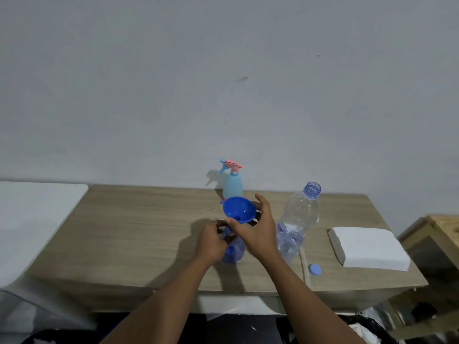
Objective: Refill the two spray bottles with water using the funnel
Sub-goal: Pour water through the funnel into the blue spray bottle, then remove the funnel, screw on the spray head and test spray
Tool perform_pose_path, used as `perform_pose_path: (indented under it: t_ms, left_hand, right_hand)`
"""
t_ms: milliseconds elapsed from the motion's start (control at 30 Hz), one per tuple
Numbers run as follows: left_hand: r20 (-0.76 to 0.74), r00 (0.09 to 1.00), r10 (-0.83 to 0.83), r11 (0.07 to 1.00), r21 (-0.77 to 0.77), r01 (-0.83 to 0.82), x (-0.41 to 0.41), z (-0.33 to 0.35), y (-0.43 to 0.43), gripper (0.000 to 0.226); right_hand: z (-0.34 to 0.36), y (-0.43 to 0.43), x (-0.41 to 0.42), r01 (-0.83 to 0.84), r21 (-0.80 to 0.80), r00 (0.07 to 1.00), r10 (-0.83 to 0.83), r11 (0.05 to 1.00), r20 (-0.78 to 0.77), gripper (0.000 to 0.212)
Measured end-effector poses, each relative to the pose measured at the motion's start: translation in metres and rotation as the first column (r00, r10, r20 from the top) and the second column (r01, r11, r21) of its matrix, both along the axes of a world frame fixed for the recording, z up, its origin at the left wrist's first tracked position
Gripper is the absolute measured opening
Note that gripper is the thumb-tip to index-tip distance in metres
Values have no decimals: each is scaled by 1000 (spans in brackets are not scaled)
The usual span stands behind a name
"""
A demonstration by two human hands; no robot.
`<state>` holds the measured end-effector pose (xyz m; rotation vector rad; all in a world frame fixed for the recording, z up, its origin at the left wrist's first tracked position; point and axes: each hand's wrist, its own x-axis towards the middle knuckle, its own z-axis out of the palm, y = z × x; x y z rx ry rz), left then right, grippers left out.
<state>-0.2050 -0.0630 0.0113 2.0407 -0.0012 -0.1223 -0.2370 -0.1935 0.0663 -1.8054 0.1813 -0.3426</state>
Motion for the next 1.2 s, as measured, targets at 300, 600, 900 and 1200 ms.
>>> perform_pose_path:
  t_ms: [300,600,900,1200]
  left_hand:
    - [72,996,47,999,-27,-45,6,-9,10,25]
    - [97,994,50,998,-34,-47,4,-11,17,31]
    - [75,996,53,998,-29,-51,3,-10,17,34]
    - [95,992,77,995,-69,-70,1,-14,16,31]
  right_hand:
    - [-14,-12,-46,129,182,990,-136,975,24,64]
    - [-81,-29,-72,-129,-287,921,7,949,-388,78]
    - [-108,-25,-47,-382,-636,865,18,671,-501,80]
    - [-104,-48,-74,-240,-627,947,36,741,-320,76]
